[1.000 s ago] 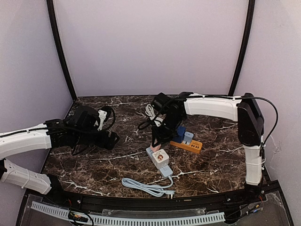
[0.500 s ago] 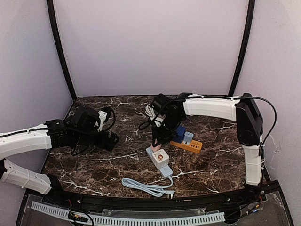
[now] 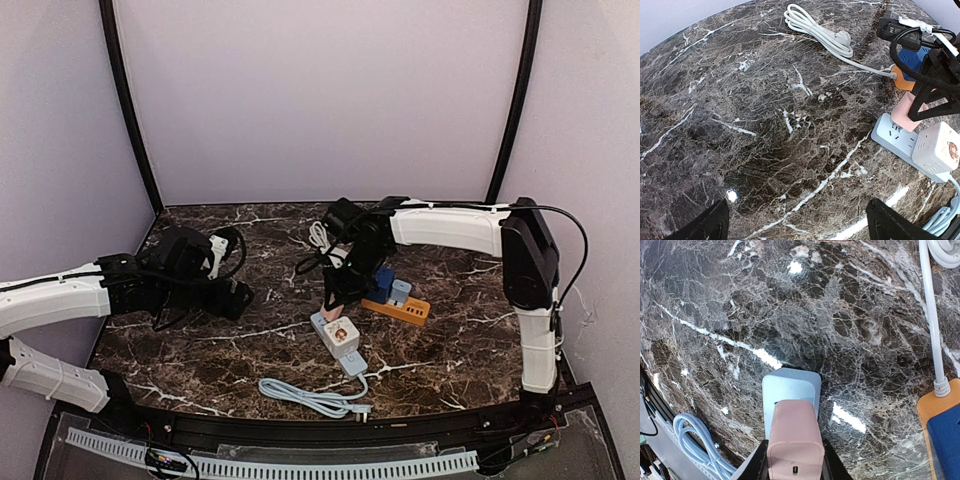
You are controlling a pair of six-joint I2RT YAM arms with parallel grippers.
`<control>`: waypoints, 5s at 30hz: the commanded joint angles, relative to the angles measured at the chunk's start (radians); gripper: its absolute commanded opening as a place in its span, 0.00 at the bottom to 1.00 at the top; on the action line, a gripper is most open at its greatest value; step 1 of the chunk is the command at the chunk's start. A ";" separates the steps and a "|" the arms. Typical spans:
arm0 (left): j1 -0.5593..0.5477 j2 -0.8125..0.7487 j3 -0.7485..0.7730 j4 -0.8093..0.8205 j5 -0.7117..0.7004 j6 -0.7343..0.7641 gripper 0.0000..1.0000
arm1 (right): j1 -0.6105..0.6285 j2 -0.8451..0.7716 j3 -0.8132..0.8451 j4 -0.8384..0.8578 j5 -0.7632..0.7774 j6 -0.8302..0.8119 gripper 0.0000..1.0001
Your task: Insert the plug
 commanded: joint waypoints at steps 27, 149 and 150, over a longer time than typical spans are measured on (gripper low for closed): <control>0.004 0.025 -0.018 -0.023 0.007 0.008 0.97 | 0.056 0.118 0.130 -0.133 0.210 0.111 0.00; 0.004 0.054 0.323 -0.298 -0.015 0.074 0.99 | -0.015 0.219 0.453 -0.139 0.366 0.032 0.62; 0.004 0.052 0.325 -0.301 -0.016 0.074 0.99 | -0.015 0.213 0.460 -0.139 0.359 0.031 0.64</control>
